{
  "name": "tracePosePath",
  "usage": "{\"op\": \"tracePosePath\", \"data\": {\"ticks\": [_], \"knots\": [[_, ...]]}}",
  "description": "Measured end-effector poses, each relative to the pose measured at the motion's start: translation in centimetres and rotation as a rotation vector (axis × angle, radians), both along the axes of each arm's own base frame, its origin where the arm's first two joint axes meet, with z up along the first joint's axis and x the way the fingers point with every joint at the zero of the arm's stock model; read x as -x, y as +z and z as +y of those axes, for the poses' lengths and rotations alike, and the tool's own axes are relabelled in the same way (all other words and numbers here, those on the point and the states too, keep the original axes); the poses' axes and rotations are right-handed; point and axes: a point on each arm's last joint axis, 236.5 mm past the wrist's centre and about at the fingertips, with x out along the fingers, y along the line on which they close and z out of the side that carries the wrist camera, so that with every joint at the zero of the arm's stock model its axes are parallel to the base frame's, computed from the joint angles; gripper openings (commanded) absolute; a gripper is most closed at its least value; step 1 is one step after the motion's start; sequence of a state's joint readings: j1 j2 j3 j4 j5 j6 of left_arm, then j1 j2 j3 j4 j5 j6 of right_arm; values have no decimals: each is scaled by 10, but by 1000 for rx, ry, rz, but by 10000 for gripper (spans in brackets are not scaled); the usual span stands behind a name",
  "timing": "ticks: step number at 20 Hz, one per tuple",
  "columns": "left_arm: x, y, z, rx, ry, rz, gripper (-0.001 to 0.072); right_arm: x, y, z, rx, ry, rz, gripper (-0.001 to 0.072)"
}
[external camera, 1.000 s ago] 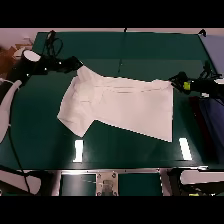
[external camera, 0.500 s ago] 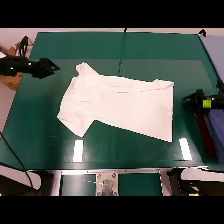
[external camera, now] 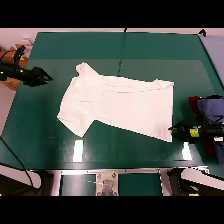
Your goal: Fold the shirts.
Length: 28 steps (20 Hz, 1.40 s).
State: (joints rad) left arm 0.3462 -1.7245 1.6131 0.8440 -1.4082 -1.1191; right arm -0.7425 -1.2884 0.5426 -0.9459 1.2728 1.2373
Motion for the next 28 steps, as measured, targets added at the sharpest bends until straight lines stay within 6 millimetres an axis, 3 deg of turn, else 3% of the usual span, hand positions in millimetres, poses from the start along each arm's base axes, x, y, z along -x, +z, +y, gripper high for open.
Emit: {"op": "tracePosePath", "data": {"ticks": [1, 2, 3, 4, 7, 10, 12, 17, 20, 25, 27, 28], "knots": [[1, 0, 1, -1, -2, 3, 578, 2, -3, 4, 8, 14, 3, 319], [2, 0, 0, 1, -6, 7, 578, 3, -6, 9, 13, 31, 8, 143], [3, -1, -1, 1, -11, 10, 578, 4, -10, 11, 27, 48, 10, 49], [4, -1, -1, 0, -13, 11, 578, 3, -11, 12, 37, 62, 6, 13], [8, -2, -1, 0, -24, 26, 578, -10, -7, 6, 68, 78, -29, 12], [18, -6, -5, 15, -41, 63, 578, -37, 3, -26, 163, 45, -90, 12], [30, -19, -10, 36, -50, 115, 578, -52, 13, -36, 185, 25, -126, 12], [67, -73, -44, 73, -74, 261, 577, -63, 23, -44, 197, 12, -156, 12], [78, -100, -62, 60, -75, 289, 578, -65, 25, -45, 201, 14, -163, 12], [86, -117, -74, 41, -71, 309, 577, -66, 26, -45, 201, 19, -170, 12], [85, -120, -78, 31, -69, 305, 426, -66, 26, -45, 201, 19, -171, 12], [85, -123, -81, 21, -75, 302, 237, -67, 26, -45, 201, 18, -172, 12]]}}
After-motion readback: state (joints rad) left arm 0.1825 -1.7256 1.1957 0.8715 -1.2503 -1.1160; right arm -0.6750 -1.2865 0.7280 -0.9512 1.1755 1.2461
